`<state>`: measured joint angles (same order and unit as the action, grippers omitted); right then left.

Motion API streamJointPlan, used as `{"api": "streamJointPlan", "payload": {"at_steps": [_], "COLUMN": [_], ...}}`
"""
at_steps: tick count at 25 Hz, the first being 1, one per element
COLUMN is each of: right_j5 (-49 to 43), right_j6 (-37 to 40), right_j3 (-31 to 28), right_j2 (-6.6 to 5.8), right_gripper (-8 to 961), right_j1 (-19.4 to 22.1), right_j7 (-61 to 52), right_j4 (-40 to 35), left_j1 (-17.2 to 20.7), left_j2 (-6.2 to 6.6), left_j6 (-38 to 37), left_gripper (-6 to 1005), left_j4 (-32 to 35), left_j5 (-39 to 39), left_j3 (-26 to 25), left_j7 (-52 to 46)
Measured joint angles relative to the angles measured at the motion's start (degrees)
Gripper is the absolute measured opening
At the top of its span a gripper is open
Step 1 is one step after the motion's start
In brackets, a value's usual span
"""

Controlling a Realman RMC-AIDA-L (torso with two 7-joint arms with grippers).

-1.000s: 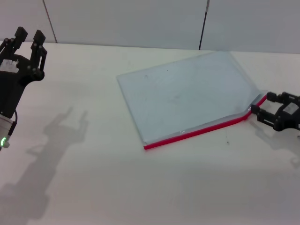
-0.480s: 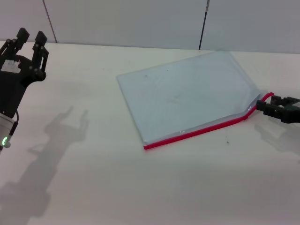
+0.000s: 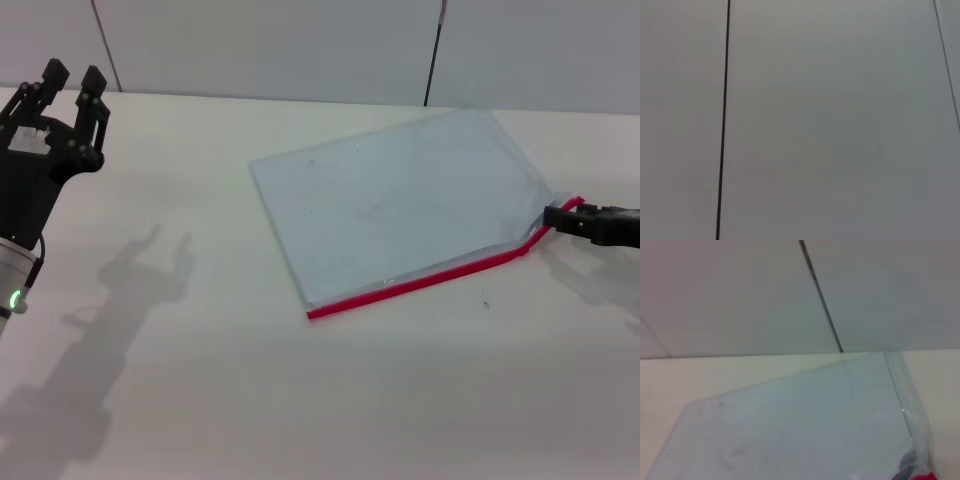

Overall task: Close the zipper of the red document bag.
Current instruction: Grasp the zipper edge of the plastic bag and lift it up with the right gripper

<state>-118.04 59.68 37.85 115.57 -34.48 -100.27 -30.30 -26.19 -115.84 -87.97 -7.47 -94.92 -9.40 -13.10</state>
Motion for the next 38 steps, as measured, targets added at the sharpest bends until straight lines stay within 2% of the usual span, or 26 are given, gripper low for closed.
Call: {"api": "streamJointPlan", "payload": {"at_steps": [6,15,22,34,38], "right_j5": [-3.1,-3.7,-3.7,-3.6,-3.7], "right_j6": [-4.8,-8.2,-13.1,-18.4,-18.5], "right_j3": [0.0,0.0,0.3,0.4,0.4], "right_j2": [0.01,0.11,0.33,0.36,0.36], "right_gripper": [627,628,630,624,498], "right_j1": [-2.9,-3.9,-7.7,-10.0,-10.2], "right_j7": [-1.1,-1.9,-1.4,-1.4,-1.3], "right_j4": [3.8,5.2,9.8,13.4,13.5], "left_j1": [-0.2,-0.5,-0.8,-1.3,-1.3], "left_j2": [-0.09,-0.09,-0.18,-0.18,-0.18], "left_j6": [0.0,0.0,0.1,0.2,0.2], "left_gripper": [392,392,392,392,392], "left_j4": [0.0,0.0,0.0,-0.1,-0.1], "left_j5": [0.0,0.1,0.1,0.0,0.0], "left_j3": [0.0,0.0,0.0,0.0,0.0], "left_j7": [0.0,0.0,0.0,-0.1,-0.1]}}
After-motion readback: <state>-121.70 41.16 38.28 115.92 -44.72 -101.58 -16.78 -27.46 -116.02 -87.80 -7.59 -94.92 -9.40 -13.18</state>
